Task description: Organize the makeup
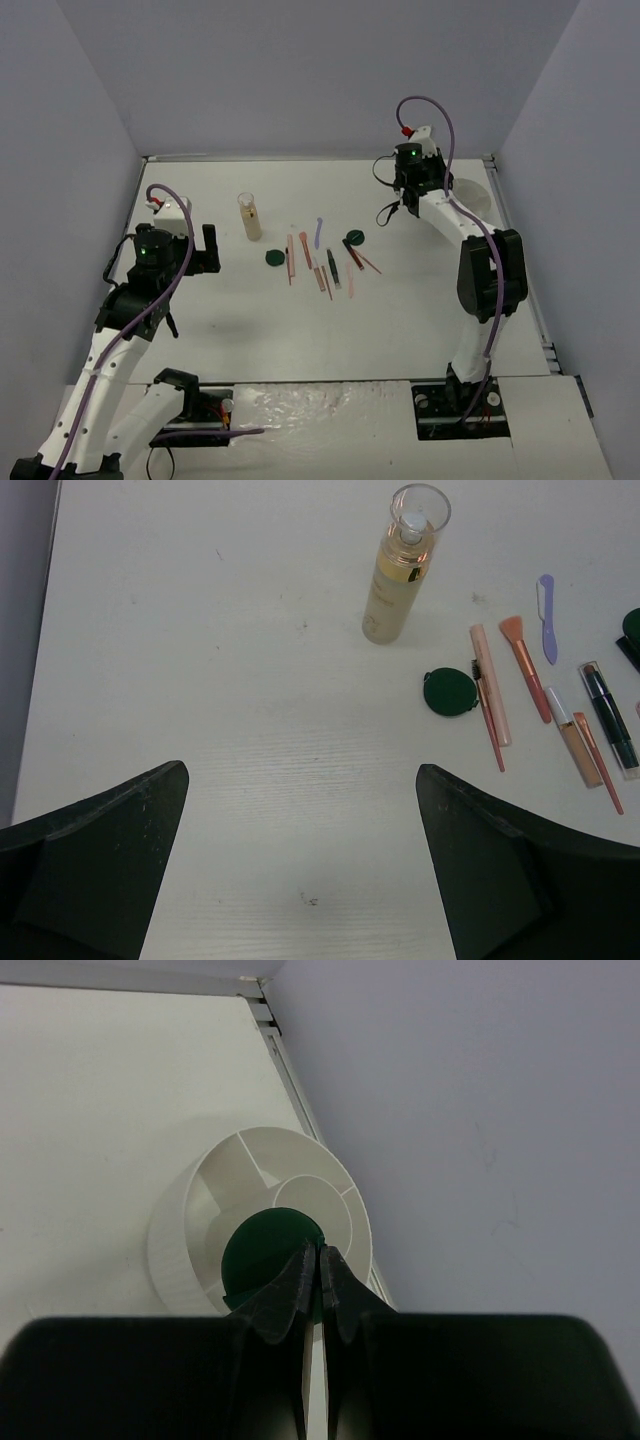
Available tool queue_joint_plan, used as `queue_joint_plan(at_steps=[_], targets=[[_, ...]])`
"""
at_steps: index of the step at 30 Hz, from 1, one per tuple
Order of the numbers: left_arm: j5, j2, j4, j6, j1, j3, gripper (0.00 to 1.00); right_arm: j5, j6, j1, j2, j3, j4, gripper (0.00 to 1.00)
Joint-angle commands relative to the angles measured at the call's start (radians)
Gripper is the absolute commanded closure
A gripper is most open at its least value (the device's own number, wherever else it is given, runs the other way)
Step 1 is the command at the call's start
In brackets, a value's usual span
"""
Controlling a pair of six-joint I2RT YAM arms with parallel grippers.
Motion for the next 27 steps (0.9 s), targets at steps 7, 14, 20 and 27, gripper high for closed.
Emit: queue_joint_plan(at_steps=[7, 14, 20, 27], targets=[[-0.006, 0.004, 0.062, -0.001, -0.005, 0.029, 0.03, 0.182, -0.063, -0.003, 0.121, 0.184, 0.065, 1.0], [-0.004, 0.008, 0.063, -0.001, -0.009, 0.03, 0.03, 0.22, -0.068, -0.008, 0.181, 0.214, 0.049, 1.0], [-0.002, 0.01, 0.064, -0.001, -0.012, 0.03, 0.03, 0.22, -0.056, -0.021, 0.216, 0.223, 0.031, 1.0], [-0.001, 0.009, 0.062, -0.001, -0.013, 0.03, 0.03, 0.224, -0.047, -0.028, 0.249, 0.228, 0.026, 1.0]])
